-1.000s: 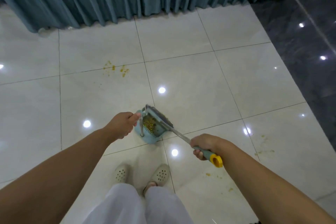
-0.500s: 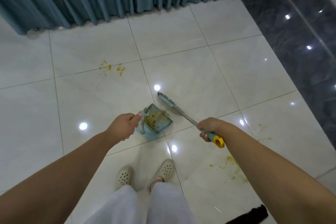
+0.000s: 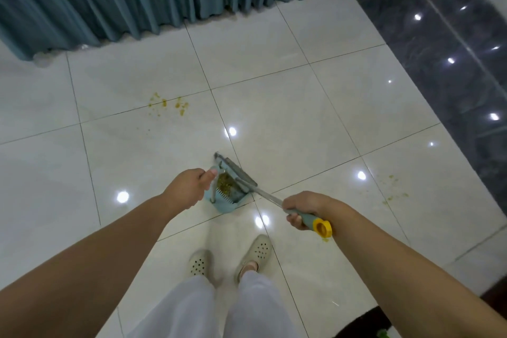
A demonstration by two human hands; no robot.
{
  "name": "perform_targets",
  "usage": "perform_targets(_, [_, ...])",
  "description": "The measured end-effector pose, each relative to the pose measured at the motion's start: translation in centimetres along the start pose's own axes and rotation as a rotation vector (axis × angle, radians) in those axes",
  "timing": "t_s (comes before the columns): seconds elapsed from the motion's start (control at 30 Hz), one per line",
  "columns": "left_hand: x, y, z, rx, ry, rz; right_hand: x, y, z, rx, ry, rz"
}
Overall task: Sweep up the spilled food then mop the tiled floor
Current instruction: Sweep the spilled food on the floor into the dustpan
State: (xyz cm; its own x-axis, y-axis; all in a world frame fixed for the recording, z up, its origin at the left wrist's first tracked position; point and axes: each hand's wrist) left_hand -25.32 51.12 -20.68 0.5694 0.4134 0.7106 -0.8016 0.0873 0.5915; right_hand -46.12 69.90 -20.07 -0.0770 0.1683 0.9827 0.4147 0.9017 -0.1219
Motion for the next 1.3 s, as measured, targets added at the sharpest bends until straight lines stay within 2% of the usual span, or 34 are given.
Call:
perform_targets(0.27, [1.1,-1.1,0.0,0.051,-0.017,-0.023,1.0,-0.3,-1.4,0.158,0.080,0.045])
perform_targets(0.43, [1.9,-2.5,0.8,0.086,-0.010,-0.019,-0.6,-2.5,-1.9,0.324,0.134,0.099])
perform_targets(0.6, [2.9,-4.3,1.0,0.180,-0.022,-0.020,-2.6,-3.6,-2.5,0.367,0.208,0.089])
perform_targets(0.73, [3.4,-5.4,1.2,0.196,-0.031,-0.009,-3.1,-1.9,-2.4,0.376,0.291,0.000])
perform_targets(0.97, [4.2,-6.2,1.9,0.159,-0.030,-0.037,-2.1,2.8,-2.6,0.432,0.344,-0.081])
perform_targets(1.13, [4.1,-6.1,1.8,0.013,-0.036,-0.049,-0.9,5.8,-3.8,0.489,0.373,-0.077])
perform_targets(1.3, [4.1,-5.4,1.4,-0.025,-0.062,-0.051,0.0,8.7,-4.3,0.428,0.393,-0.124])
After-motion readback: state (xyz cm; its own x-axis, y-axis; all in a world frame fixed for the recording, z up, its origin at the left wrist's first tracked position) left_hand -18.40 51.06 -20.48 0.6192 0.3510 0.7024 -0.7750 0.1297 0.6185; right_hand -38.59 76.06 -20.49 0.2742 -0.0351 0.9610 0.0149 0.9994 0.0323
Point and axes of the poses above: each hand's wrist, its own x-axis away from the middle knuckle, its own z-axis out of the back of the hand, y = z × x, and after that the axes turned 10 degrees about -y, right-handed
